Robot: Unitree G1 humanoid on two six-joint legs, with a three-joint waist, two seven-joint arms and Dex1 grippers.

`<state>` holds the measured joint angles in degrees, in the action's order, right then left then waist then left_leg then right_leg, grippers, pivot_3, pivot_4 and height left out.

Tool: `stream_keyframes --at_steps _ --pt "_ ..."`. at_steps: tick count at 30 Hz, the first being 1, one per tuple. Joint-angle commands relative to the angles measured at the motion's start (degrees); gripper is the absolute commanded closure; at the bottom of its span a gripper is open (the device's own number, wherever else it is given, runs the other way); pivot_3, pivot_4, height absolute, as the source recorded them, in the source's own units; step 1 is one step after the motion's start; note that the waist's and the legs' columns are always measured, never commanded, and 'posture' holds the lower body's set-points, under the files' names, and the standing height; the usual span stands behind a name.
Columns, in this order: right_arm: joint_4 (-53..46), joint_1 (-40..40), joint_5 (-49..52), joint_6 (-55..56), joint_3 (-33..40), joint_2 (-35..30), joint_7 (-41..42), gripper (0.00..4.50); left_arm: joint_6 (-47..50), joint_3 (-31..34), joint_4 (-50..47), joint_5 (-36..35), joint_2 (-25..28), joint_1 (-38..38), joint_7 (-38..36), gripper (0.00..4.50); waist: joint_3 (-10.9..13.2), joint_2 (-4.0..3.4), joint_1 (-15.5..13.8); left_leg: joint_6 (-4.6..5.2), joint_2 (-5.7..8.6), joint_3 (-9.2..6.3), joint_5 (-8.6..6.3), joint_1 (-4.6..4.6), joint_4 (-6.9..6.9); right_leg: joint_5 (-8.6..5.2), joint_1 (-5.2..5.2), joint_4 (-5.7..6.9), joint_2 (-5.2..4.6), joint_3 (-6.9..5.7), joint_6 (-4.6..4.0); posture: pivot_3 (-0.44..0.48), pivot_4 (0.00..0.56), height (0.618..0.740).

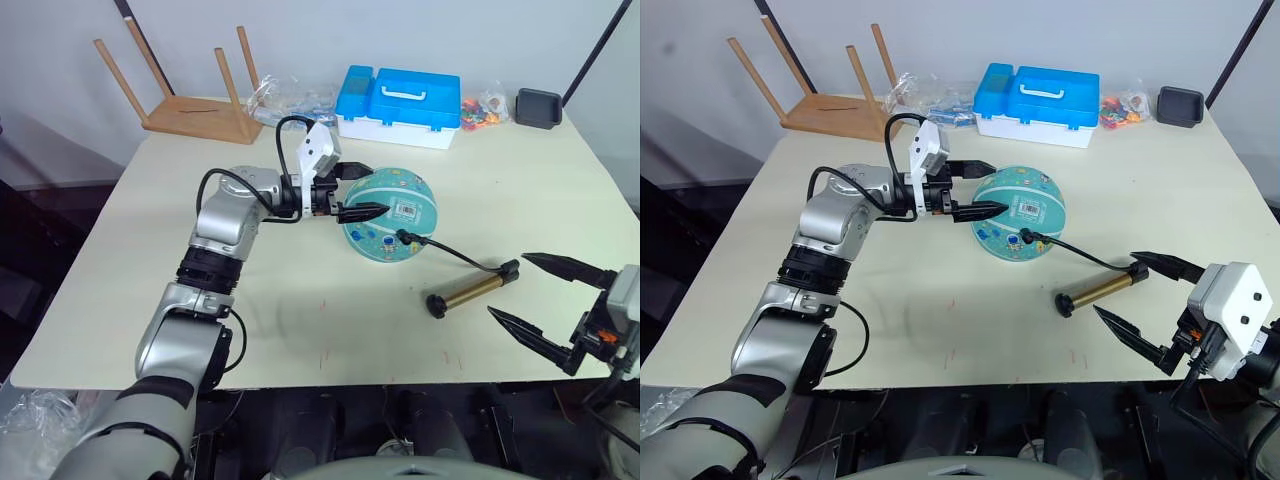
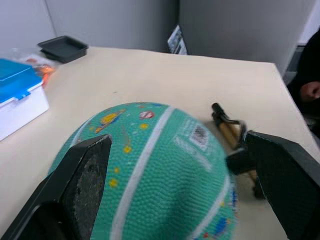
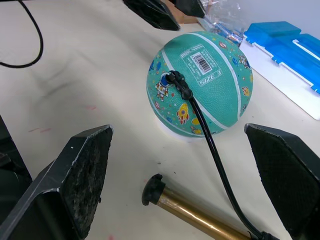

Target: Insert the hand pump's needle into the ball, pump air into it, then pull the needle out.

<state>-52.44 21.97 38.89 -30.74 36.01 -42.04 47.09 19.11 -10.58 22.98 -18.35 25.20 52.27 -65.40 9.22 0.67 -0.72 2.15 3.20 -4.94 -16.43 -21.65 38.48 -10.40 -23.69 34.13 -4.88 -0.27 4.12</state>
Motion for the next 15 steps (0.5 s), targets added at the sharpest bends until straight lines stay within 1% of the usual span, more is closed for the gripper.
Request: stream_keyframes --at_steps 1,5,7,9,12,13,15 --pt "0.6 -4.0 -1.7 1.0 -4.6 -2.6 -1.1 0.06 -5.3 -0.4 4.3 3.8 -0.7 2.1 0.2 0.00 0.0 0.02 0.0 0.00 0.00 0.03 0.00 0.00 0.03 0.00 0.00 0.00 0.00 0.01 0.01 0.000 0.150 0.740" --pt "4.1 -11.4 -5.5 0.0 -13.8 -5.1 -3.0 0.06 -9.9 -1.2 9.7 7.5 -2.2 2.5 1.3 0.00 0.0 0.05 -0.1 0.02 0.02 0.01 0.00 -0.01 0.13 0.03 0.02 0.01 -0.02 0.01 0.05 0.000 0.150 0.740" --pt "6.9 -16.8 -10.2 1.6 -20.4 -6.0 -3.8 0.06 -11.7 -1.5 11.7 9.1 -2.8 2.4 1.6 0.00 0.0 0.10 -0.1 0.01 0.02 -0.01 0.00 -0.04 0.15 0.03 0.02 0.05 -0.03 0.00 0.05 0.000 0.150 0.740" --pt "8.4 -19.8 -12.7 2.4 -24.0 -6.0 -4.0 0.06 -12.8 -1.4 12.9 10.0 -3.2 2.3 1.7 0.00 0.0 0.10 -0.3 0.01 0.06 -0.04 0.01 -0.04 0.18 0.03 0.01 0.13 -0.05 -0.01 0.05 0.000 0.150 0.740" --pt "16.9 -32.5 -21.2 3.8 -37.1 -3.8 -4.6 0.06 -12.6 -0.6 13.3 9.9 -3.8 1.4 2.1 0.00 0.0 0.18 0.1 0.01 0.09 -0.05 0.00 -0.02 0.31 0.02 0.00 0.37 -0.07 -0.01 0.05 0.000 0.150 0.740" --pt "19.5 -35.7 -23.4 4.8 -40.0 -2.7 -4.7 0.06 -12.7 -0.4 13.3 10.0 -3.9 1.2 2.1 0.00 0.0 0.16 0.1 0.01 0.13 0.01 0.00 0.01 0.45 0.02 0.00 0.45 -0.07 0.02 0.05 0.000 0.150 0.740" --pt "22.6 -39.4 -25.8 6.2 -43.2 -1.2 -4.4 0.06 -12.8 -0.2 13.3 10.3 -4.1 1.0 2.1 0.00 0.0 0.21 -0.2 0.00 0.14 -0.05 0.01 0.02 0.49 0.01 0.01 0.55 -0.08 0.02 0.05 0.000 0.150 0.740"
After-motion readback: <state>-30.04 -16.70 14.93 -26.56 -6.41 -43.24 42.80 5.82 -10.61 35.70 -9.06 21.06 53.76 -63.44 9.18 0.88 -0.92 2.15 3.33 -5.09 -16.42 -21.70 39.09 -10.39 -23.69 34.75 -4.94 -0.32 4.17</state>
